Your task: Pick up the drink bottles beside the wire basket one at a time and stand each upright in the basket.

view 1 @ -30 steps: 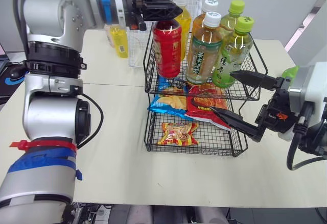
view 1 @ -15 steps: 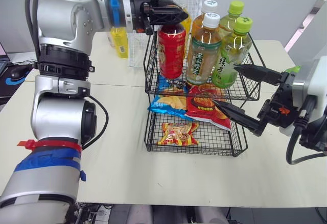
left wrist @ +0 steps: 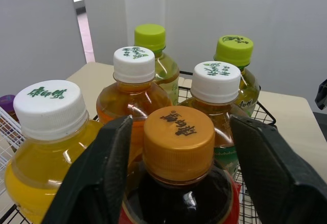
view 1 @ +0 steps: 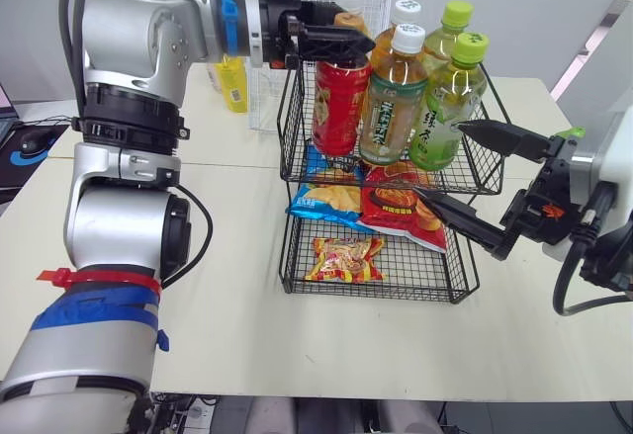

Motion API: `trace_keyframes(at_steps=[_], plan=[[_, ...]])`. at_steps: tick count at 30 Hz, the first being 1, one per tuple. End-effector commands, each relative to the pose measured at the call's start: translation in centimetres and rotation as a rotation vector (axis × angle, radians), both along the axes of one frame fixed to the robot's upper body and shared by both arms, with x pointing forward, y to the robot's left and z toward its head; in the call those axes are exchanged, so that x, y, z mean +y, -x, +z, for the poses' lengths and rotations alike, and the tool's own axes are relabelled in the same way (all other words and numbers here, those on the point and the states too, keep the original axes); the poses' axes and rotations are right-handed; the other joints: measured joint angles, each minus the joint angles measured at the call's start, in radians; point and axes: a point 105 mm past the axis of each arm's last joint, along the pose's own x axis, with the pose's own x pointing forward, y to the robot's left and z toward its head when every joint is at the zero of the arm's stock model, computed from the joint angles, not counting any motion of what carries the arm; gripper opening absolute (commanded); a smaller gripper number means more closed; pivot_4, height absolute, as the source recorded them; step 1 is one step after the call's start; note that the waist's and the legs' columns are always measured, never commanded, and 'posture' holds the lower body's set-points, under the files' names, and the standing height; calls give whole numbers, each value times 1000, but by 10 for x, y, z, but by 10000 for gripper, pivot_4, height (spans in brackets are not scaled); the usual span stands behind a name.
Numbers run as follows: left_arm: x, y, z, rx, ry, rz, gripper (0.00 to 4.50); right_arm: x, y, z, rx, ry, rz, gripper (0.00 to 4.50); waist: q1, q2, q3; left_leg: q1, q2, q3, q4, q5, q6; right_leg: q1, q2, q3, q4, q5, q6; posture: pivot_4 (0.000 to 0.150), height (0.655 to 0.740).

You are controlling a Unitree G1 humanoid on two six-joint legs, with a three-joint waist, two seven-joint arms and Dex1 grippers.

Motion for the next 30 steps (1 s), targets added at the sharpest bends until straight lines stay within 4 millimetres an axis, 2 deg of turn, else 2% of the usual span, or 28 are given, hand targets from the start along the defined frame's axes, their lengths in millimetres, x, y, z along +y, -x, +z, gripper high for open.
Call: trace_keyframes(at_steps=[1,7,10,13,16,19,21,23,27,30], plan=[[7,11,21,-63,17,-25,44572,-3,3,9,-57,-5,-16,45000,0,0,0,0,0,0,0,0,0,0,0,0,0,0,0,1500,7360],[15,24,27,-83,26,-73,44866,-4,2,9,-59,3,-19,45000,0,0,0,0,0,0,0,0,0,0,0,0,0,0,0,1500,7360],[29,26,34,-91,47,-42,44866,-2,3,9,-67,19,-11,45000,0,0,0,0,0,0,0,0,0,0,0,0,0,0,0,1500,7360],[50,35,42,-99,72,-32,44866,-1,4,10,-79,28,-11,45000,-3,0,0,0,0,0,0,0,0,0,0,0,0,0,0,1500,7360],[77,29,45,-155,84,110,44866,-5,2,15,-104,23,-37,45000,-5,0,0,0,1,0,0,0,0,0,0,0,0,0,0,1500,7360],[105,20,41,-217,85,255,44866,-16,-4,24,-153,25,-100,45000,-1,1,-1,1,1,0,0,0,0,0,0,0,1,0,0,1500,7360],[123,14,30,-251,87,339,44866,-60,-11,54,-195,46,-192,45000,1,2,0,1,0,0,1,0,0,0,0,0,1,0,0,1500,7360],[139,6,17,-256,83,439,44866,-91,-12,76,-230,47,-253,45000,9,2,-1,1,-1,1,1,0,0,1,-3,0,1,0,0,1500,7360],[172,-9,-10,-306,92,659,44866,-122,-20,88,-256,-3,-333,45000,9,1,-2,2,-1,0,1,0,0,2,-3,-1,-1,1,1,1500,7360],[192,-18,-40,-336,61,807,44866,-142,-32,84,-266,-37,-413,45000,3,2,-2,2,0,1,1,0,0,2,-3,0,1,1,1,1500,7360]])
